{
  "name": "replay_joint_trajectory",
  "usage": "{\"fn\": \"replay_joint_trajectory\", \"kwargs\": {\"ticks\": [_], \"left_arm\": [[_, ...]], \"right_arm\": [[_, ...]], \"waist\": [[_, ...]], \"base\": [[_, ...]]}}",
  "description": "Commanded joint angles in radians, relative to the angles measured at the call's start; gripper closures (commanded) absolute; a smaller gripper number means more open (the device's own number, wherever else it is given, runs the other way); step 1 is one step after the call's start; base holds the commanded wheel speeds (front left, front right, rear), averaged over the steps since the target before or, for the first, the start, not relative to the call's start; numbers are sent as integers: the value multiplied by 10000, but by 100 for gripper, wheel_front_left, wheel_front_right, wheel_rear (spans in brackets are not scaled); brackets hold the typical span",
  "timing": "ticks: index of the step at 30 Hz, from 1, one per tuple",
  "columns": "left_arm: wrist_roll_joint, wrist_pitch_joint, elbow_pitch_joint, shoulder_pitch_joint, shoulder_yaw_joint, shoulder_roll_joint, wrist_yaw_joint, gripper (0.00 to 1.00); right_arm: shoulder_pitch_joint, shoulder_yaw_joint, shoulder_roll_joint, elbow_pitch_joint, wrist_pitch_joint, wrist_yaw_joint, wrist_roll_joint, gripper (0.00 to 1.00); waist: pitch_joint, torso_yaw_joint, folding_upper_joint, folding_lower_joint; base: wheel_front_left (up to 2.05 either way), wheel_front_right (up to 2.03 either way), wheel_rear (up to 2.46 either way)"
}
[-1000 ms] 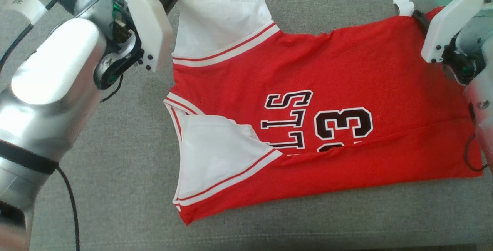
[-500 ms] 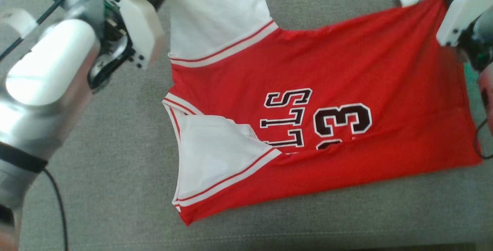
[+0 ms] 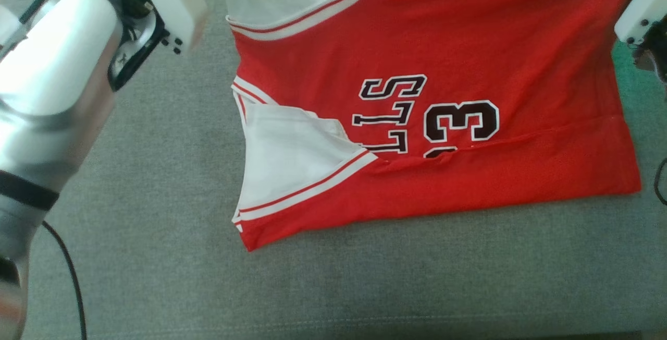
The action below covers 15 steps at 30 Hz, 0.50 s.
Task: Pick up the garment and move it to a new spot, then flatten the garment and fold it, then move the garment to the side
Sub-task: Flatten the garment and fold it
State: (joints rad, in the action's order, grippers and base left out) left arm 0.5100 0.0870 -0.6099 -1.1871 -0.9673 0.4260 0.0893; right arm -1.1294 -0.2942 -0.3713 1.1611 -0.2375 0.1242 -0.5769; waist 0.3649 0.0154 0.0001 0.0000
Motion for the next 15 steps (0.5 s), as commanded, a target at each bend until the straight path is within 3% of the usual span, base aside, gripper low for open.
{"fn": "replay_joint_trajectory", "kwargs": {"ticks": [1,7,15], "left_arm": [[205,30,218,-122,370,344,28,100],[548,12,1083,716,349,548,-106,100],[677,-376,3855,2696,153,1669,-1163,100]], "right_arm": [[329,-172,-138,-502,-2,65,-338,100],[1098,-311,-461,-1203,-77,65,-1215,100],[2711,-634,-1314,-2567,-129,65,-2335,100]], "waist": [[-101,67,-1,0],[-331,222,-1,0],[-792,458,-1,0]], "base": [[0,0,0],[0,0,0],[0,0,0]]}}
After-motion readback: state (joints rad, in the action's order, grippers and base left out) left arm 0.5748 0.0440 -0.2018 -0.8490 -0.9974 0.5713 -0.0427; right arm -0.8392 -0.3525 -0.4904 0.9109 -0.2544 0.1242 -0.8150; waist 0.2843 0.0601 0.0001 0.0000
